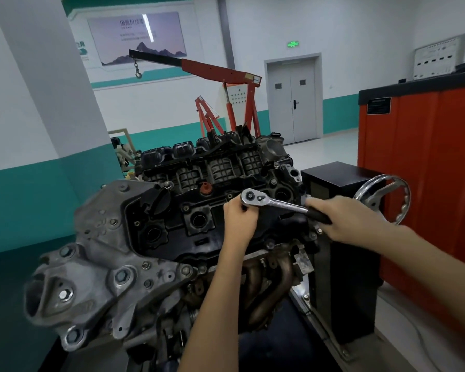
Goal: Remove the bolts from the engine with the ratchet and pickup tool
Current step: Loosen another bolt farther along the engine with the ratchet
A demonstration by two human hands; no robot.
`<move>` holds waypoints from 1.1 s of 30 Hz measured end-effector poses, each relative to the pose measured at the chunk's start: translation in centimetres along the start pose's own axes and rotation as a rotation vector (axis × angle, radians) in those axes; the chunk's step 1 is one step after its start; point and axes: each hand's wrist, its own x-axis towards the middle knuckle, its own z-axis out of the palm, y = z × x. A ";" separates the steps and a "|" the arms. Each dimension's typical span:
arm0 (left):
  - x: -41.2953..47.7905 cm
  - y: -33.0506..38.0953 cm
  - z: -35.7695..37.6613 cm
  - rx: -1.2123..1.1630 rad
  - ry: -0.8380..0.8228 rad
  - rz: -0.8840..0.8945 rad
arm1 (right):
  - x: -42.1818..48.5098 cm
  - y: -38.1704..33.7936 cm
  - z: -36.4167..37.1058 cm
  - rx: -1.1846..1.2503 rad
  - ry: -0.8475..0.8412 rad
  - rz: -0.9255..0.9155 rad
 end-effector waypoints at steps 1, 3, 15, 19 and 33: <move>-0.1 -0.2 0.0 -0.028 0.020 -0.018 | -0.1 -0.5 0.4 -0.025 0.035 0.018; -0.4 -0.3 0.2 -0.096 0.055 -0.048 | -2.0 -2.6 2.9 0.142 0.088 0.120; -0.4 -0.1 0.2 -0.074 0.034 -0.050 | -4.8 -8.1 5.7 0.807 0.004 0.202; -0.1 0.2 -0.1 0.004 -0.047 -0.010 | -1.3 -0.7 0.4 0.125 -0.060 0.034; -0.3 -0.4 0.6 -0.036 0.077 -0.039 | -4.6 -14.6 8.7 1.071 0.153 0.373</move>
